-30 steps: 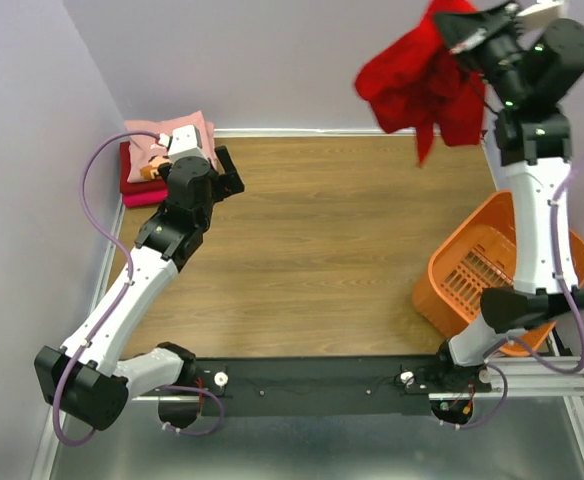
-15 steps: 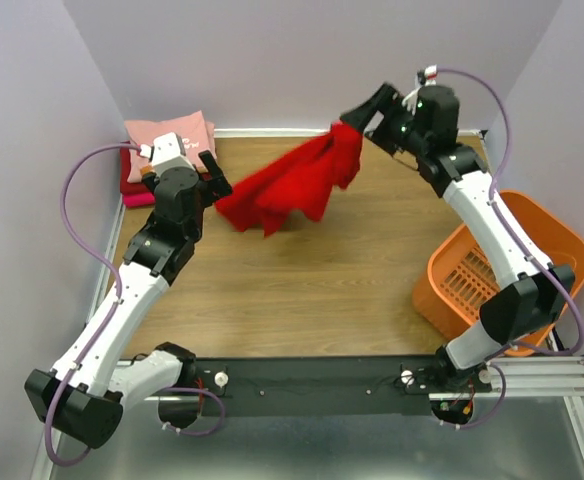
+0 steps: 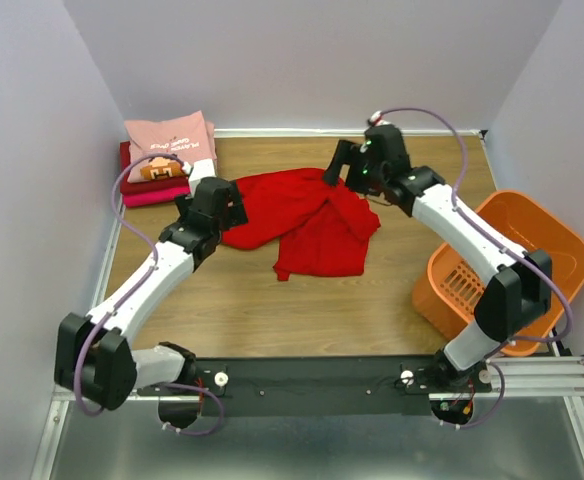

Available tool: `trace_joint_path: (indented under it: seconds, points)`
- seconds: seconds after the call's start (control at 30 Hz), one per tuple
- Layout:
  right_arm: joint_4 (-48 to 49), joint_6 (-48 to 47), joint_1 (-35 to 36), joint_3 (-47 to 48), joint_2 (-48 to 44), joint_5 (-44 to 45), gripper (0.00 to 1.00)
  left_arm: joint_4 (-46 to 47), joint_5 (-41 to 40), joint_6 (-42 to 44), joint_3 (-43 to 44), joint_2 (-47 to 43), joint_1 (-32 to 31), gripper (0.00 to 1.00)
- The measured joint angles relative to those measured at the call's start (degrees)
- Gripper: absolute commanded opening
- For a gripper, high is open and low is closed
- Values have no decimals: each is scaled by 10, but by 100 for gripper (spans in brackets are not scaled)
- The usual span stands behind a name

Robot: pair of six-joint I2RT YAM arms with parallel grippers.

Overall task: Fold and stack the t-shirts
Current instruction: Flatten the tshirt out

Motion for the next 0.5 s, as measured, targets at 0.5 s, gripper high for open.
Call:
trace_joint_path:
  seconds: [0.5]
  points:
    - [-17, 2, 63, -131, 70, -12, 88, 39, 87, -5, -62, 132, 21, 96]
